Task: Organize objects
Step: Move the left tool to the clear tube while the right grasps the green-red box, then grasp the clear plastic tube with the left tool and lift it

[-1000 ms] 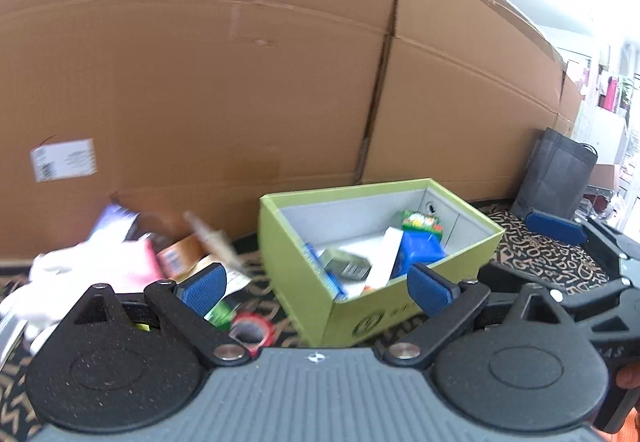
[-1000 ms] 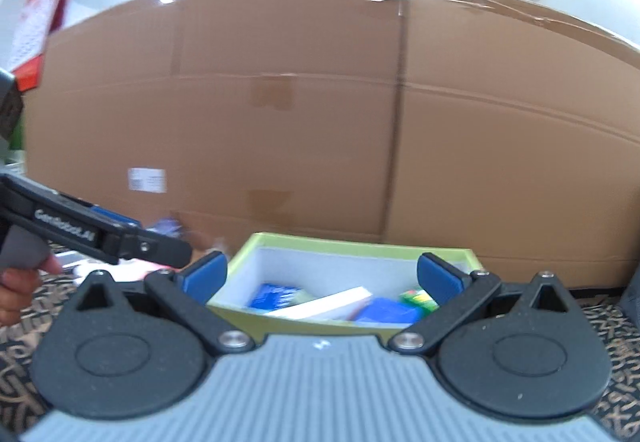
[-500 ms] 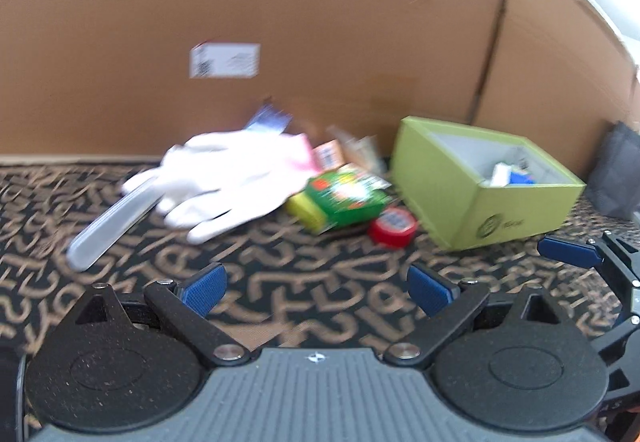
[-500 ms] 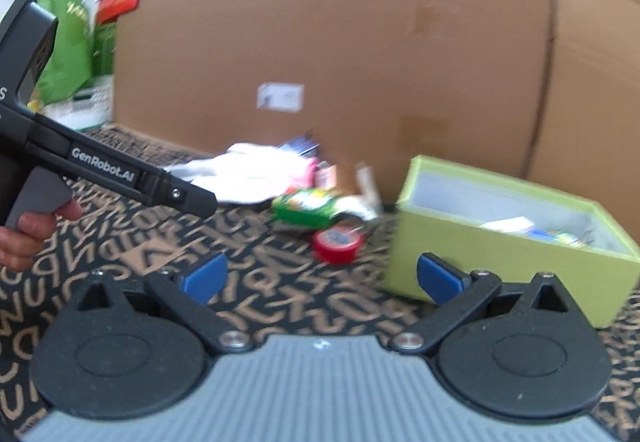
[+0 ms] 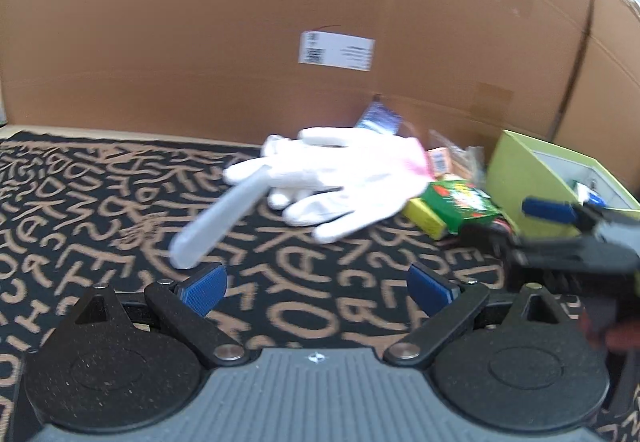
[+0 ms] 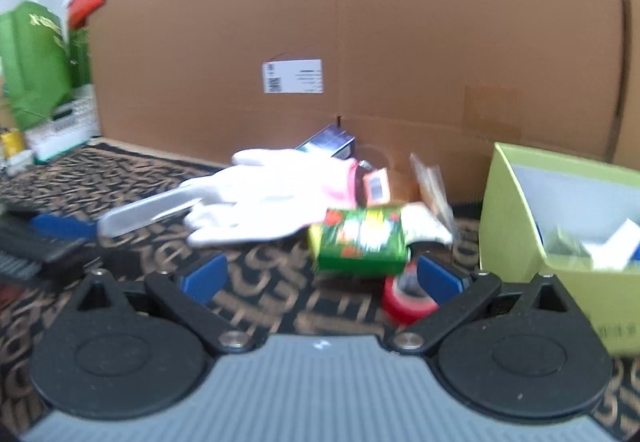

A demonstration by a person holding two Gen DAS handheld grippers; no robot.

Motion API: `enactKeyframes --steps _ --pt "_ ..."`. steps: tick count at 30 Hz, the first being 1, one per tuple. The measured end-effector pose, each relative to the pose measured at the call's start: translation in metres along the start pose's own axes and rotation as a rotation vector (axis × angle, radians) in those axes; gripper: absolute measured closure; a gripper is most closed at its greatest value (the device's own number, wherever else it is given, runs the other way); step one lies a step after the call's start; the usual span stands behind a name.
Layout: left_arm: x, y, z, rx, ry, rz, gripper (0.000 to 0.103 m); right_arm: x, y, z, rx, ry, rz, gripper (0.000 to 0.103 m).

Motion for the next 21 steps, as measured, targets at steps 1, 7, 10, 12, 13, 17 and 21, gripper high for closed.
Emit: enactKeyframes --steps 1,7,10,12,13,17,21 --pt "-0.001 0.0 -0.007 0.016 0.005 0.001 0.003 0.002 -0.009 0.001 -0.022 0.011 -0.003 0.0" --pt "0.011 -0.012 -0.043 0.088 0.027 0.012 0.003 -0.003 -0.044 0.016 -0.081 -0.021 -0.069 0.039" --pt "0.024 -0.026 -0.052 0.134 -0.022 0.022 0.004 -0.009 -0.028 0.021 -0.061 -0.076 -0.065 0.043" --pt "0.028 -0.039 -0.055 0.145 -0.061 0.006 0.007 -0.017 -0.007 0.019 -0.029 -0.075 -0.063 0.043" --pt "0.029 -0.047 -0.056 0.147 -0.074 -0.015 0.014 -0.022 0.005 0.017 -0.008 -0.069 -0.072 0.043" --pt "0.022 -0.073 -0.06 0.098 -0.058 -0.128 0.066 -0.055 0.045 0.011 0.054 -0.061 -0.141 0.043" --pt "0.014 -0.062 -0.045 0.052 -0.088 -0.131 0.091 -0.078 0.076 0.014 0.037 -0.072 -0.165 0.043"
Point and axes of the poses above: each gripper's, at about its wrist camera, not at the fingertips, and y roughly against the way its jaws point, z to its right, x to its top, the point moved 7 cm from there along -y, roughly the way its jaws point, and after that the axes turned 11 degrees about -y, right-handed, at the moved point
